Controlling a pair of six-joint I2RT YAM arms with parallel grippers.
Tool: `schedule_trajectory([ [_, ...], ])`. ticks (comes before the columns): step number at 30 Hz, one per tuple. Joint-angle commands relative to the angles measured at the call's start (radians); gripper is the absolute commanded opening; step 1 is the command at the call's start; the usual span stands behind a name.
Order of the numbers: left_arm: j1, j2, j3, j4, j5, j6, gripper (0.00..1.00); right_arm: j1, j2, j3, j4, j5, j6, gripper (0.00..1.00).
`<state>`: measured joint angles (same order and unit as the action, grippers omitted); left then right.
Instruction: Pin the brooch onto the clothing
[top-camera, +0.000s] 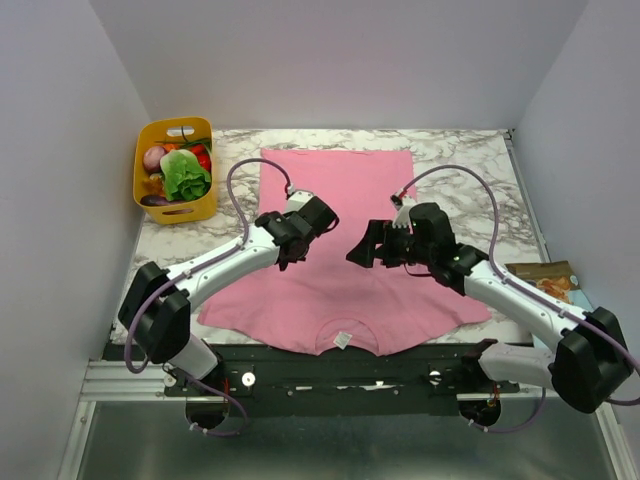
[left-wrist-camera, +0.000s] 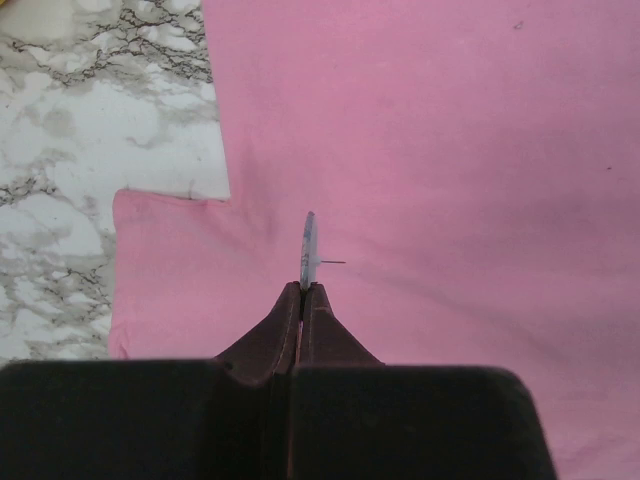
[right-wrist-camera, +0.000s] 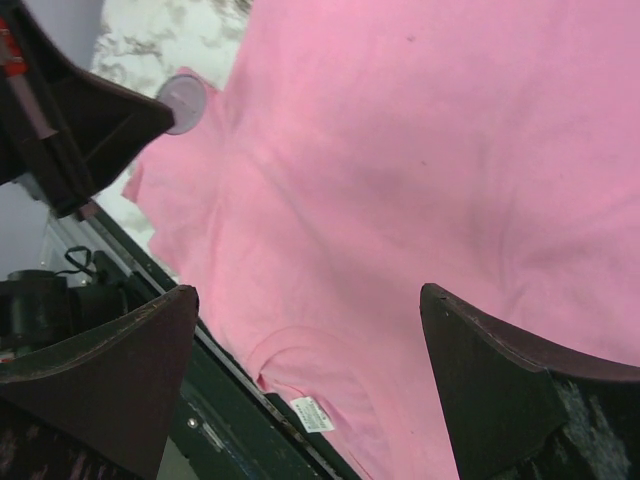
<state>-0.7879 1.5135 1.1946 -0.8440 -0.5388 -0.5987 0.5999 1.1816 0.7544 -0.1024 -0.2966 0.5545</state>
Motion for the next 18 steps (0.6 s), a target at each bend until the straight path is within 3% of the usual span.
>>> schedule_trajectory([
  [1, -0.022, 0.053, 0.014, -0.066, -0.107, -0.068, 0.00, -0.012, 0.035, -0.038, -0.029, 0.066, 0.021, 1.00],
  [18, -0.079, 0.152, 0.039, -0.153, -0.181, -0.144, 0.00, -0.114, 0.122, -0.092, -0.029, 0.050, 0.021, 1.00],
])
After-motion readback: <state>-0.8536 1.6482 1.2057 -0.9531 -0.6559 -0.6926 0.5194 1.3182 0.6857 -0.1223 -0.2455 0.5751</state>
